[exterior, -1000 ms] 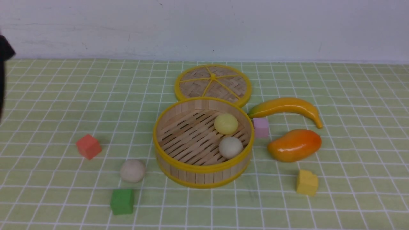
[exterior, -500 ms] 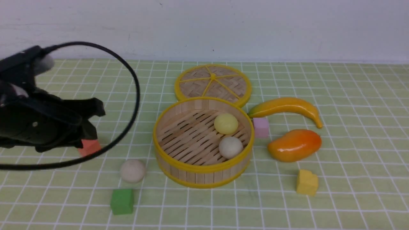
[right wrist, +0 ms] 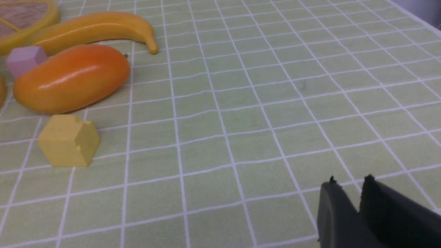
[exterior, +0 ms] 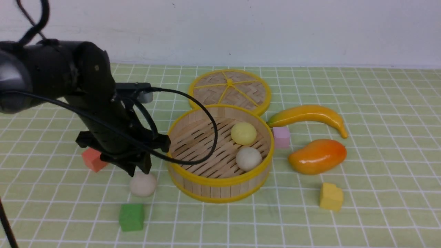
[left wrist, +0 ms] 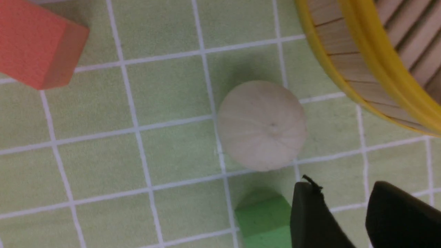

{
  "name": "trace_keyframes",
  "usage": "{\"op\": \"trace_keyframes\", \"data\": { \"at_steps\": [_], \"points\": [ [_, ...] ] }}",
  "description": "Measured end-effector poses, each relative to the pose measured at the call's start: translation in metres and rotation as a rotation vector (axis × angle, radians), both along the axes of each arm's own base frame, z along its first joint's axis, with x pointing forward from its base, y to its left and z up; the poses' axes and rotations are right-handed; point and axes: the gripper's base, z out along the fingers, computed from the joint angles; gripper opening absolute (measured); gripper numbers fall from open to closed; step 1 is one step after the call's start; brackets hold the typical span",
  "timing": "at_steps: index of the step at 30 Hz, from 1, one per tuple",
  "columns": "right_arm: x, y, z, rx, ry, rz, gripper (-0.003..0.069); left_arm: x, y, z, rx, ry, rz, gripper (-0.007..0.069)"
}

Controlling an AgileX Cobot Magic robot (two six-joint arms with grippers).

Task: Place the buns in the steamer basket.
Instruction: Use the left arm to grab a steamed stuffed bun

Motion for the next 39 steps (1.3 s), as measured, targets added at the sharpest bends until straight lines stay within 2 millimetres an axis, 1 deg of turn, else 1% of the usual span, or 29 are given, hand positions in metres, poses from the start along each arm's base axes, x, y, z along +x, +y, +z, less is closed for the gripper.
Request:
{"op": "trace_keyframes", "data": {
  "at_steps": [1, 3, 8, 12, 21, 24, 25, 27, 30, 32, 35, 37, 38, 39],
  "points": [
    [0.000, 0.000, 0.000, 0.000, 0.000, 0.000, 0.0120, 0.004, 0.000, -0.007, 0.013, 0.004, -0.001, 0.0238],
    [0.000, 0.000, 0.000, 0.000, 0.000, 0.000, 0.0124, 0.008, 0.000, -0.015, 0.029, 0.004, -0.005, 0.0238],
    [0.000, 0.000, 0.000, 0.000, 0.000, 0.000, 0.0133, 0.017, 0.001, -0.029, 0.075, -0.015, -0.025, 0.0238],
    [0.000, 0.000, 0.000, 0.000, 0.000, 0.000, 0.0139, 0.022, 0.000, -0.035, 0.081, -0.038, -0.030, 0.0238],
    [0.000, 0.000, 0.000, 0.000, 0.000, 0.000, 0.0150, 0.024, -0.001, -0.043, 0.077, -0.024, -0.026, 0.0233],
    [0.000, 0.000, 0.000, 0.000, 0.000, 0.000, 0.0156, 0.025, -0.002, -0.050, 0.077, -0.002, -0.024, 0.0185],
    [0.000, 0.000, 0.000, 0.000, 0.000, 0.000, 0.0156, 0.025, -0.002, -0.050, 0.076, 0.000, -0.023, 0.0180],
    [0.000, 0.000, 0.000, 0.000, 0.000, 0.000, 0.0159, 0.024, -0.002, -0.052, 0.072, 0.015, -0.020, 0.0098],
    [0.000, 0.000, 0.000, 0.000, 0.000, 0.000, 0.0162, 0.024, -0.002, -0.051, 0.073, 0.028, -0.018, -0.0003],
    [0.000, 0.000, 0.000, 0.000, 0.000, 0.000, 0.0165, 0.022, -0.001, -0.049, 0.073, 0.033, -0.018, -0.0013],
    [0.000, 0.000, 0.000, 0.000, 0.000, 0.000, 0.0169, 0.018, 0.000, -0.037, 0.064, 0.027, -0.014, -0.0013],
    [0.000, 0.000, 0.000, 0.000, 0.000, 0.000, 0.0171, 0.013, 0.000, -0.020, 0.044, -0.005, -0.009, -0.0013],
    [0.000, 0.000, 0.000, 0.000, 0.000, 0.000, 0.0171, 0.013, 0.000, -0.020, 0.043, -0.005, -0.009, -0.0013],
    [0.000, 0.000, 0.000, 0.000, 0.000, 0.000, 0.0174, 0.009, 0.001, -0.005, 0.023, -0.037, -0.004, -0.0013]
  ]
}}
